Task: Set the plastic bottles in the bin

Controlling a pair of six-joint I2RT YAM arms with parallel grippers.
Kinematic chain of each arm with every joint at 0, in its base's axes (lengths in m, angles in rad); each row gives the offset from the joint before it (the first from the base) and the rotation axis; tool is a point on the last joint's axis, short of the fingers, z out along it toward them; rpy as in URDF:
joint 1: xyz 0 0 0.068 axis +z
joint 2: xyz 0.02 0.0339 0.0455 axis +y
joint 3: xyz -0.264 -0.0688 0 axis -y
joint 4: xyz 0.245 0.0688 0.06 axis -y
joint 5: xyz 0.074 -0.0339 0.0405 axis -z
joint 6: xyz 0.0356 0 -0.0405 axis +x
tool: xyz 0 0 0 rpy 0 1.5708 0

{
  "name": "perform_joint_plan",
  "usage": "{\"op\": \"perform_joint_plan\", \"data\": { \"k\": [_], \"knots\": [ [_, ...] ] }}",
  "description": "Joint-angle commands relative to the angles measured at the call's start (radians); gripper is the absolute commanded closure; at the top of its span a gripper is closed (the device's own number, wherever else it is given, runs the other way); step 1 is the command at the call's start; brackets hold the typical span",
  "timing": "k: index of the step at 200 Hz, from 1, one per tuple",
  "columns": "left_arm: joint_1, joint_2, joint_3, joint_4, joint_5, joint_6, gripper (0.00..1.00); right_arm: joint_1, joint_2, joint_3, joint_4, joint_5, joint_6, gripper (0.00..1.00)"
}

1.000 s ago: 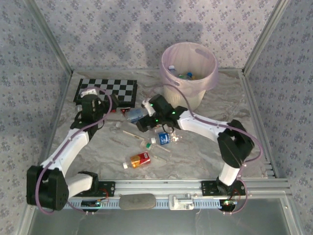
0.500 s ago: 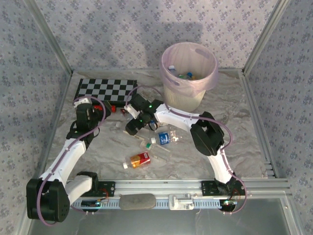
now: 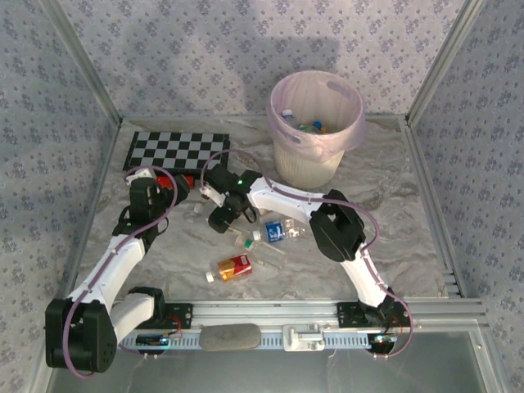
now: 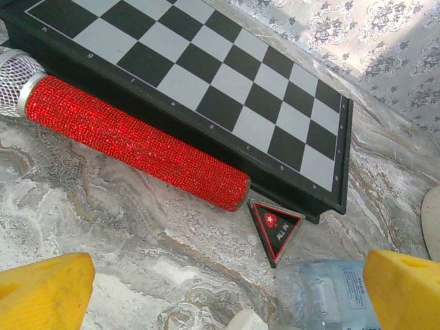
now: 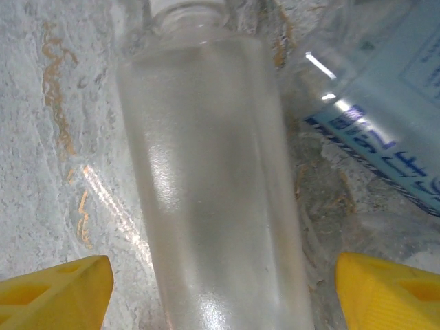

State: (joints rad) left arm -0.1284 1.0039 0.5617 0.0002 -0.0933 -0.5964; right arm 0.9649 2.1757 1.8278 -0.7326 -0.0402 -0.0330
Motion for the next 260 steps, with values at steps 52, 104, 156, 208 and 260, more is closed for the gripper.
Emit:
{"op": "perform_joint_plan", "data": {
  "k": [52,104,156,208,260],
  "knots": [
    [0.009,-0.035,-0.005,0.005,0.011,-0.016,0.0,0.026,0.086,0.062,-0.063,0.062,-0.045,0.17],
    [0.009,-0.053,-0.013,-0.006,0.003,-0.019,0.0,0.029,0.123,0.087,-0.065,0.082,-0.058,0.21],
    [0.009,-0.047,-0.014,-0.005,0.007,-0.025,0.0,0.031,0.129,0.091,-0.06,0.079,-0.07,0.36],
    [0.009,-0.039,-0.009,-0.012,0.027,-0.021,0.0,0.029,0.104,0.091,-0.02,0.053,-0.079,0.53],
    [0.009,-0.062,-0.007,-0.006,0.019,-0.039,0.0,-0.021,-0.007,0.063,0.059,-0.082,-0.05,0.56]
  ]
}}
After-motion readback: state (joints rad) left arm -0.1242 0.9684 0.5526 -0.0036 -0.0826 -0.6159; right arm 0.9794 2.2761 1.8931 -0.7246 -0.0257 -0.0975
